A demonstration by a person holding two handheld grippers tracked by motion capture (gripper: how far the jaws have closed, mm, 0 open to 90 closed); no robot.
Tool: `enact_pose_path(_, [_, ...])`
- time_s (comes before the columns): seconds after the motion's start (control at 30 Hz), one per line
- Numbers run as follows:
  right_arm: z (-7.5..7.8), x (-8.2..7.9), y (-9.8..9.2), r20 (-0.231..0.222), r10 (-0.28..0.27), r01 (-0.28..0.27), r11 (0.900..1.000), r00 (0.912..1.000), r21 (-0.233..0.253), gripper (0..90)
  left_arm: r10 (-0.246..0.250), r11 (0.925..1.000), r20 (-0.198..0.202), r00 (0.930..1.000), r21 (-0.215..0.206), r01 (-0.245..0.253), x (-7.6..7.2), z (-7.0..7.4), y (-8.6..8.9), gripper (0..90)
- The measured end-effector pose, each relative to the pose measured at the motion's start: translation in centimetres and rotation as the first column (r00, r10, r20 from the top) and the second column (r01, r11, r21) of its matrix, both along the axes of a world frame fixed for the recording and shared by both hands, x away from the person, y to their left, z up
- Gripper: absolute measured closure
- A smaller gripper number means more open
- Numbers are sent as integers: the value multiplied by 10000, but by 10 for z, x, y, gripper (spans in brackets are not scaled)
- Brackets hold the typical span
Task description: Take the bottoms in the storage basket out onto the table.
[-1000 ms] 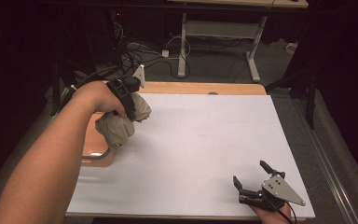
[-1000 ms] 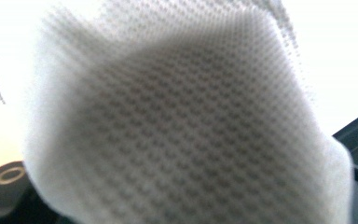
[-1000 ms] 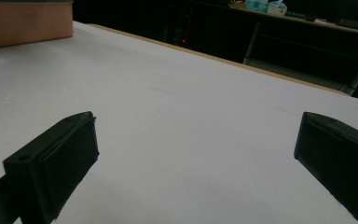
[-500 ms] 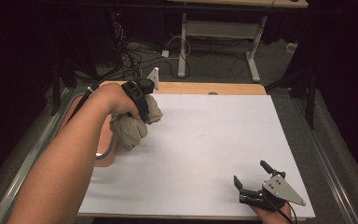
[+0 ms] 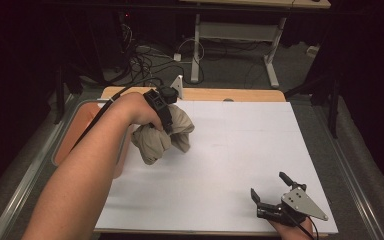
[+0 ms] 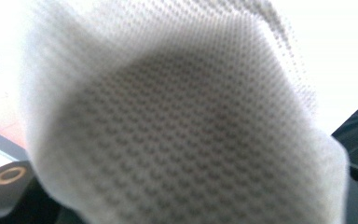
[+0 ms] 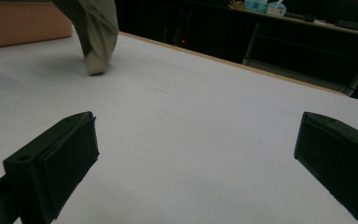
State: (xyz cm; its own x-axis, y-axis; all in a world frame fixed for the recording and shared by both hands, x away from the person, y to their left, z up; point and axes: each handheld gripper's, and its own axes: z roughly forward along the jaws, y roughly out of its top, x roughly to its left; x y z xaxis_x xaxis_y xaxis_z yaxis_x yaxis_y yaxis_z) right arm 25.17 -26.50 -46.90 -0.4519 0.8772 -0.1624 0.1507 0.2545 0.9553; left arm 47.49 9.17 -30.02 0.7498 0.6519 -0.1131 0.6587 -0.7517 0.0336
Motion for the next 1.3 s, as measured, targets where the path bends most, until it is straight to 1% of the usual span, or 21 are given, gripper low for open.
enact_pose_path(0.17, [0, 0, 0, 10, 11, -11, 10000, 10000, -27, 4, -40, 10000, -8, 10000, -1, 40, 0, -3, -4, 539])
enact_pose_path(0.23, [0, 1, 0, 15, 22, -22, 10000, 10000, -31, 4, -110, 9999, 27, 9999, -8, 110, 1, -3, -5, 538])
enact_pose_path(0.37, [0, 1, 0, 2, 9, -9, 10000, 10000, -25, 4, -74, 10000, 108, 9999, -35, 74, 0, -4, -6, 537])
enact_pose_path(0.57, [0, 0, 0, 8, 12, -12, 10000, 10000, -14, 4, -229, 9997, 155, 9996, -35, 229, 0, -8, -10, 537])
enact_pose_path(0.7, [0, 0, 0, 14, 25, -25, 10000, 10000, 11, 4, -220, 9997, 311, 9993, -51, 222, 1, -12, -12, 537])
enact_pose_path(0.73, [1, 1, 0, 44, 41, -41, 10000, 10000, -8, 4, -194, 9998, 303, 9994, -78, 196, 2, -14, -13, 537])
enact_pose_path(0.77, [1, 0, 0, 39, 45, -45, 10000, 10000, -11, 4, -120, 9999, 198, 9997, -108, 123, 3, -19, -14, 536])
enact_pose_path(0.8, [1, 0, 0, 47, 43, -43, 10000, 10000, -12, 4, -124, 9999, 175, 9998, -62, 125, 4, -22, -15, 536])
enact_pose_path(0.83, [1, 0, 0, 47, 43, -43, 10000, 10000, -12, 4, -124, 9999, 175, 9998, -62, 125, 4, -22, -15, 536])
enact_pose_path(0.9, [1, 0, 0, 44, 46, -46, 10000, 10000, -10, 4, -103, 9999, 231, 9997, -2, 103, 5, -28, -16, 536])
enact_pose_path(0.93, [1, 0, 0, 47, 44, -44, 10000, 10000, -6, 4, -50, 10000, 330, 9994, -40, 52, 6, -33, -17, 536])
enact_pose_path(0.97, [1, 0, 0, 47, 44, -44, 10000, 10000, -6, 4, -50, 10000, 330, 9994, -40, 52, 6, -33, -17, 535])
enact_pose_path(1.03, [1, 0, 0, 61, 41, -41, 10000, 10000, -9, 4, 26, 9999, 430, 9991, -170, -19, 8, -40, -18, 535])
enact_pose_path(1.07, [1, 0, 0, 61, 41, -41, 10000, 10000, -9, 4, 26, 9999, 430, 9991, -170, -19, 8, -40, -18, 535])
enact_pose_path(1.1, [1, 0, -1, 46, 21, -21, 10000, 10000, 3, 4, 59, 9997, 535, 9985, -248, -46, 10, -46, -19, 534])
enact_pose_path(1.13, [1, 0, -1, 51, 17, -17, 10000, 10000, -9, 4, 108, 9995, 531, 9985, -311, -92, 10, -49, -19, 534])
enact_pose_path(1.17, [1, 0, -1, 51, 17, -17, 10000, 10000, -9, 4, 108, 9995, 531, 9985, -311, -92, 10, -49, -19, 534])
enact_pose_path(1.23, [1, 0, -1, 68, 29, -29, 10000, 10000, -5, 4, 156, 9989, 494, 9987, -458, -133, 11, -56, -20, 534])
enact_pose_path(1.27, [1, 0, -1, 73, 35, -34, 10000, 10000, -11, 4, 245, 9983, 527, 9983, -536, -217, 12, -62, -21, 534])
enact_pose_path(1.3, [1, 0, -1, 73, 35, -34, 10000, 10000, -11, 4, 245, 9983, 527, 9983, -536, -217, 12, -62, -21, 534])
